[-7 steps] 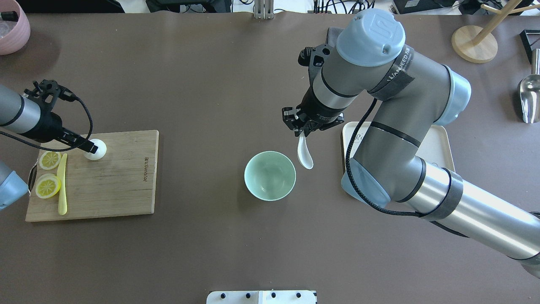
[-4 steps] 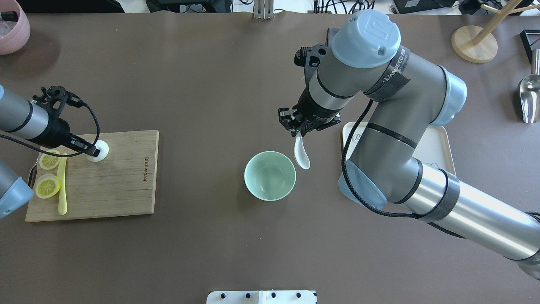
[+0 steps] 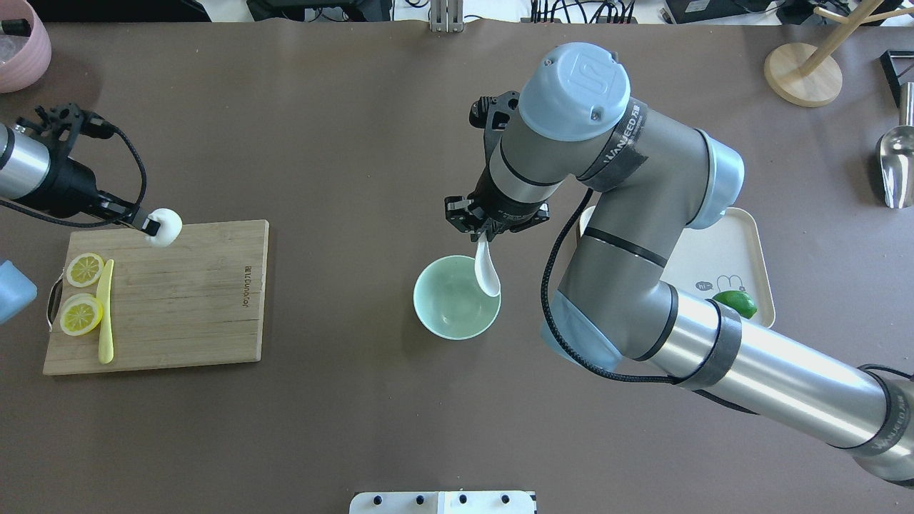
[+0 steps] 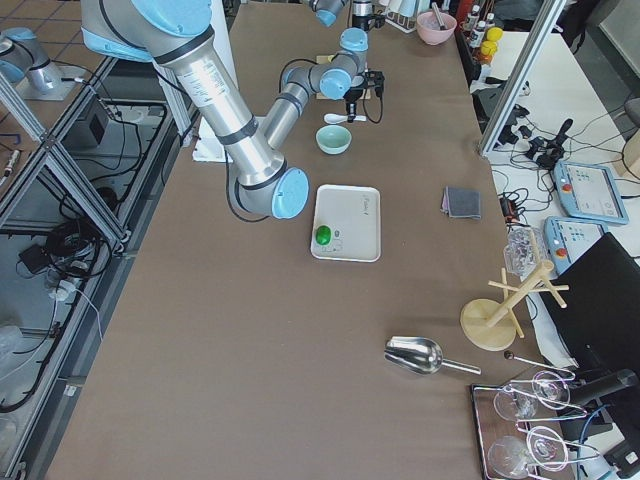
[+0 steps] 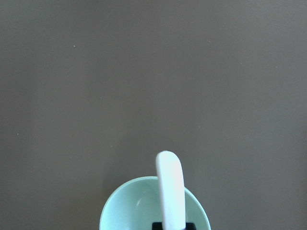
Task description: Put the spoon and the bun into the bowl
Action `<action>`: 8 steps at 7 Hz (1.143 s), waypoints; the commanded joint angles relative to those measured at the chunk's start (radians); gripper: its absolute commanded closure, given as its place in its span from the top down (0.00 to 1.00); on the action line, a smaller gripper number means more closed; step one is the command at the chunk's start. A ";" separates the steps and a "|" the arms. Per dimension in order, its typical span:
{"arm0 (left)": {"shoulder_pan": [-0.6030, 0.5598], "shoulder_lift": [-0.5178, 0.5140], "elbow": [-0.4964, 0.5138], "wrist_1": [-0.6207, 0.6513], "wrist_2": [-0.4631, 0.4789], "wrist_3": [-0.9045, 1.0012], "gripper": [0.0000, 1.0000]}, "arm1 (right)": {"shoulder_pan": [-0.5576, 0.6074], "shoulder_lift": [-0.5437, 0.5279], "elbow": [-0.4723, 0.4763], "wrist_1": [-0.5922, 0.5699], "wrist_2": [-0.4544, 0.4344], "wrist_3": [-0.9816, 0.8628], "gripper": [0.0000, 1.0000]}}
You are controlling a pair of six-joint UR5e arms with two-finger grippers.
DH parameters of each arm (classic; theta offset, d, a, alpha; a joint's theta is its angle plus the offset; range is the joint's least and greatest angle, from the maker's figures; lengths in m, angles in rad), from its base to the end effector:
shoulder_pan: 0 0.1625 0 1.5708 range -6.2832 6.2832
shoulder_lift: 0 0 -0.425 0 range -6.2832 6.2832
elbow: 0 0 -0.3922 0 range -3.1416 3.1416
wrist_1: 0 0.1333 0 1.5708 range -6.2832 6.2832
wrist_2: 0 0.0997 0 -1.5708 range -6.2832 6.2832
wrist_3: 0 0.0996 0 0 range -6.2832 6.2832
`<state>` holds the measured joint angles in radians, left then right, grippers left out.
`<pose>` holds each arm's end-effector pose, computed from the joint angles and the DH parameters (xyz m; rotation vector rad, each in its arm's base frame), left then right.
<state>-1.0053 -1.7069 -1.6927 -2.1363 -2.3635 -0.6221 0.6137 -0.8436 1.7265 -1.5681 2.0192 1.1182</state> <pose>0.2452 -0.5028 0.4579 0.2276 1.0530 0.2750 -0.4910 -0.4561 0.1566 0.0818 -0.9606 -0.0501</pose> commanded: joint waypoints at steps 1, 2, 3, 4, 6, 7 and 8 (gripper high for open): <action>-0.045 -0.072 0.002 0.090 -0.022 0.004 0.00 | -0.044 0.001 -0.134 0.164 -0.063 0.055 0.00; -0.052 -0.074 -0.005 0.090 -0.023 -0.002 0.00 | -0.058 0.008 -0.174 0.210 -0.088 0.057 0.00; -0.055 -0.074 -0.001 0.090 -0.020 -0.002 0.00 | -0.078 0.011 -0.171 0.215 -0.086 0.095 0.00; -0.055 -0.076 0.001 0.090 -0.022 -0.002 0.00 | -0.095 0.012 -0.173 0.215 -0.094 0.112 0.00; -0.055 -0.076 0.001 0.090 -0.023 -0.004 0.00 | -0.095 0.012 -0.165 0.214 -0.093 0.117 0.99; -0.055 -0.077 0.001 0.090 -0.023 -0.004 0.00 | -0.095 0.009 -0.153 0.206 -0.090 0.118 1.00; -0.055 -0.080 0.001 0.092 -0.023 -0.004 0.00 | -0.095 0.000 -0.119 0.197 -0.083 0.118 1.00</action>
<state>-1.0599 -1.7845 -1.6921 -2.0459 -2.3867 -0.6257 0.5191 -0.8354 1.5777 -1.3620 1.9303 1.2353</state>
